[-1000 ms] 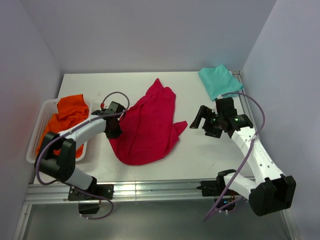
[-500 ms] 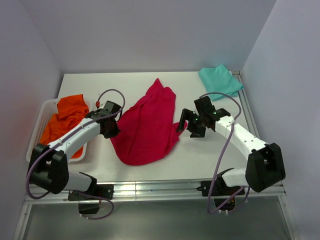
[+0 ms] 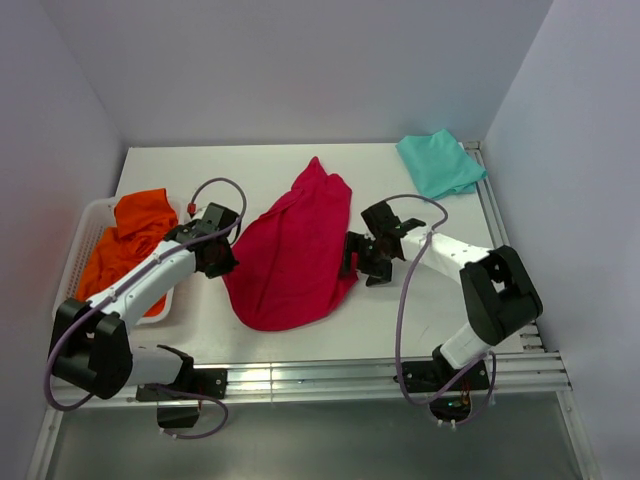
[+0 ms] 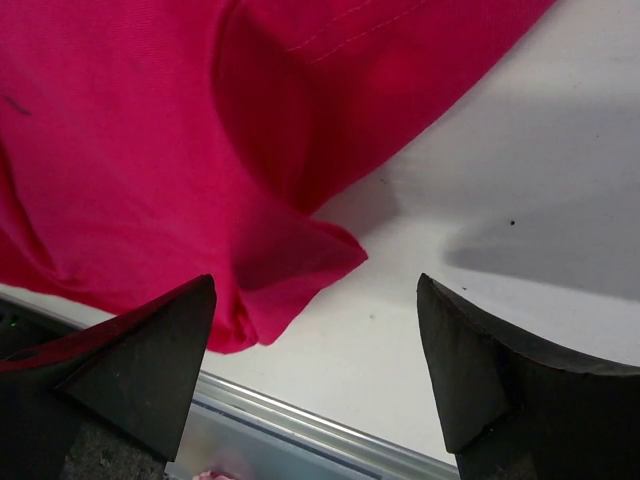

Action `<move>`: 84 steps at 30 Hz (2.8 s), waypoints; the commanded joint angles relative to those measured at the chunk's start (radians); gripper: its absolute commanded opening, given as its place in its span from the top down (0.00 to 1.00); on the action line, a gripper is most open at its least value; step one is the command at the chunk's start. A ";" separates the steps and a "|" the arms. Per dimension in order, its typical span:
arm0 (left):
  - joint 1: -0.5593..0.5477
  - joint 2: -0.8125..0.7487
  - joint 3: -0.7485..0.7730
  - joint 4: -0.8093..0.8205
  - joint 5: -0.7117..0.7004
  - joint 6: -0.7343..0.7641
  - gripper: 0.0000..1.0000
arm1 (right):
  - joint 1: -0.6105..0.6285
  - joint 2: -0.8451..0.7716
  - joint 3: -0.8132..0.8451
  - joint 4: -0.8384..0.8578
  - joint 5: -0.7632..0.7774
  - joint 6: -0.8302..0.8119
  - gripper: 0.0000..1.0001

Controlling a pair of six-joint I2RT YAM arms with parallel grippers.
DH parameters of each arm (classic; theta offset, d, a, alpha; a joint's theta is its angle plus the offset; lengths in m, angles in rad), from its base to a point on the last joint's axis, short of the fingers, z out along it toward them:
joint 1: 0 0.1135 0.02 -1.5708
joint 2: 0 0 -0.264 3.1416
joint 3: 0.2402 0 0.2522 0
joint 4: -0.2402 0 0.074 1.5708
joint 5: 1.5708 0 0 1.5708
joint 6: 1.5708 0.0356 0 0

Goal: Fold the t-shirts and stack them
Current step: Flatten the tshirt out

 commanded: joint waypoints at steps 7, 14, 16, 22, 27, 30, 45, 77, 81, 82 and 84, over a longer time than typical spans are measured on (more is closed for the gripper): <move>-0.004 -0.045 -0.003 -0.009 -0.001 -0.007 1.00 | 0.014 0.046 0.052 0.038 0.036 -0.005 0.13; -0.002 -0.044 -0.005 0.000 0.008 0.002 1.00 | 0.015 0.083 0.056 0.055 0.044 0.004 0.25; -0.002 -0.041 -0.007 0.000 0.011 0.004 1.00 | 0.015 0.091 0.062 0.063 0.044 0.008 0.30; -0.004 -0.038 0.001 0.000 0.008 0.018 1.00 | 0.020 0.115 0.079 0.062 0.053 0.013 0.40; -0.004 -0.039 0.001 0.003 0.011 0.024 1.00 | 0.022 0.108 0.073 0.062 0.062 0.021 0.47; -0.004 -0.038 0.004 0.003 0.008 0.030 1.00 | 0.023 0.097 0.067 0.054 0.070 0.024 0.48; -0.004 -0.108 0.118 -0.095 -0.056 0.030 1.00 | 0.023 -0.128 0.125 -0.136 0.200 0.001 1.00; -0.001 -0.381 1.328 -0.428 0.047 0.090 1.00 | 0.005 -0.816 1.283 -0.794 0.607 -0.133 1.00; 0.004 -0.361 1.408 -0.388 0.106 0.093 1.00 | 0.002 -0.748 1.397 -0.767 0.546 -0.162 1.00; 0.004 -0.363 1.380 -0.355 0.108 0.099 1.00 | 0.000 -0.748 1.385 -0.747 0.512 -0.169 1.00; 0.004 -0.380 1.284 -0.315 0.097 0.113 1.00 | 0.000 -0.751 1.301 -0.675 0.490 -0.179 1.00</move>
